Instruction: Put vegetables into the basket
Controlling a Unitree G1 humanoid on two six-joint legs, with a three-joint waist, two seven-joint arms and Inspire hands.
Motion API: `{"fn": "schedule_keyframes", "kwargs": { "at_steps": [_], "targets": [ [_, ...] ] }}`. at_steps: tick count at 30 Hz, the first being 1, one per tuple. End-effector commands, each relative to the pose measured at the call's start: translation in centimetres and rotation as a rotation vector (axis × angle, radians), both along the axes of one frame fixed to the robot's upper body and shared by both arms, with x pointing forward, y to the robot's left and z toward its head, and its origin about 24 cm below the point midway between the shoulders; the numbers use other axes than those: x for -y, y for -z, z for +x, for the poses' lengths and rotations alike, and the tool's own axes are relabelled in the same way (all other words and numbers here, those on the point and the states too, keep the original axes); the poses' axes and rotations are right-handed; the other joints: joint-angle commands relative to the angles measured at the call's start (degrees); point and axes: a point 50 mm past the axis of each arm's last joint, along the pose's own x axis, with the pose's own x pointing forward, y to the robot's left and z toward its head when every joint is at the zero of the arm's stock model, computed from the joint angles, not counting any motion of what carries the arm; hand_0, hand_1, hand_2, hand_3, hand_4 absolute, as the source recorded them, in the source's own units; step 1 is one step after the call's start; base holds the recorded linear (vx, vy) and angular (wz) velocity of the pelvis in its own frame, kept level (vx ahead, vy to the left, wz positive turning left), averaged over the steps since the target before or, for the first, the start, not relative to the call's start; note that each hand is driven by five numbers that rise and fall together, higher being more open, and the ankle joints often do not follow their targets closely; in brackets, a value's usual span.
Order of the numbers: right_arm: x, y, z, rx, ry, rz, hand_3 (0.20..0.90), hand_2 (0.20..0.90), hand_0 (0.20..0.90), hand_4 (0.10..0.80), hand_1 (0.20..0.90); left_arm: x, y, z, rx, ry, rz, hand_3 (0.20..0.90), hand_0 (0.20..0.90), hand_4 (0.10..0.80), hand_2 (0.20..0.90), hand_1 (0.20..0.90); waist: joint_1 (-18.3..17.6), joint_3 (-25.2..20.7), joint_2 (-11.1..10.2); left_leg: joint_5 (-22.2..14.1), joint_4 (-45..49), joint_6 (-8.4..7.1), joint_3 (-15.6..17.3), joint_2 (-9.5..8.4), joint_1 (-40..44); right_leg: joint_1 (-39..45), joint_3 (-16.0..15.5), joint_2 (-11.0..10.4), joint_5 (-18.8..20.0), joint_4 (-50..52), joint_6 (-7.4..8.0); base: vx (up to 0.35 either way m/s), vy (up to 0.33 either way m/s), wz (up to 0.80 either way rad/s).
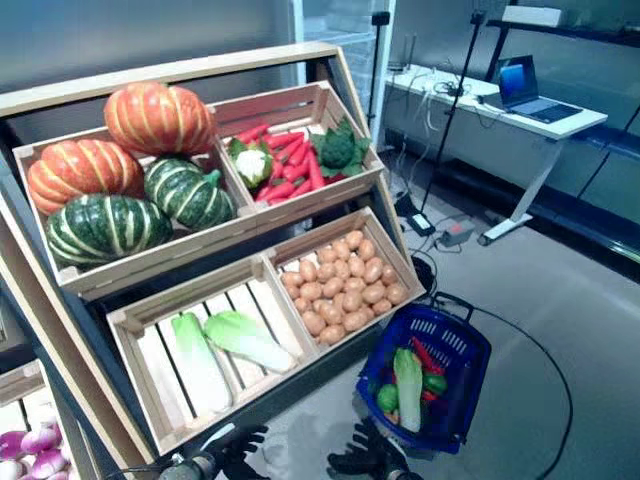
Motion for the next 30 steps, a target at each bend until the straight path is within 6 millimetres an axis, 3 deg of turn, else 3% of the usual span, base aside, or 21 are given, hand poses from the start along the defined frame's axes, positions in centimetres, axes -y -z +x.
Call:
{"fn": "schedule_keyframes", "kwargs": {
  "at_steps": [1, 23, 30],
  "targets": [
    [-1.1, -1.1, 4.3, 0.114, 0.013, 0.030, 0.900, 0.900, 0.900, 0.800, 0.900, 2.6, -0.6, 2.3, 0.068, 0.079, -0.049, 0.900, 0.900, 0.800, 0.900, 0.900, 0.3, 2.1, -0.9, -3.5, 0.5, 2.29, 1.8, -0.89, 1.1, 0.1, 0.2, -1.6, 1.7, 0.1, -2.27, 0.000, 0.000, 0.00],
    [-1.0, -1.3, 4.4, 0.146, 0.002, 0.031, 0.900, 0.900, 0.900, 0.800, 0.900, 2.9, -0.7, 2.1, 0.090, 0.062, -0.082, 0.900, 0.900, 0.800, 0.900, 0.900, 0.0, 2.2, -0.8, -3.5, 0.5, 2.37, 2.2, -0.93, 1.0, -0.2, 0.7, -1.5, 1.7, 0.1, -2.33, 0.000, 0.000, 0.00],
    [-0.8, -1.3, 4.6, 0.138, 0.011, 0.027, 0.900, 0.900, 0.900, 0.800, 0.900, 3.3, -2.6, 4.0, 0.232, -0.010, -0.296, 0.900, 0.900, 0.800, 0.900, 0.900, 0.4, 2.6, -0.8, -3.5, 0.5, 2.25, 2.1, -1.01, 1.0, -0.2, 0.7, -1.4, 1.8, 0.1, -2.36, 0.000, 0.000, 0.00]
  ]
}}
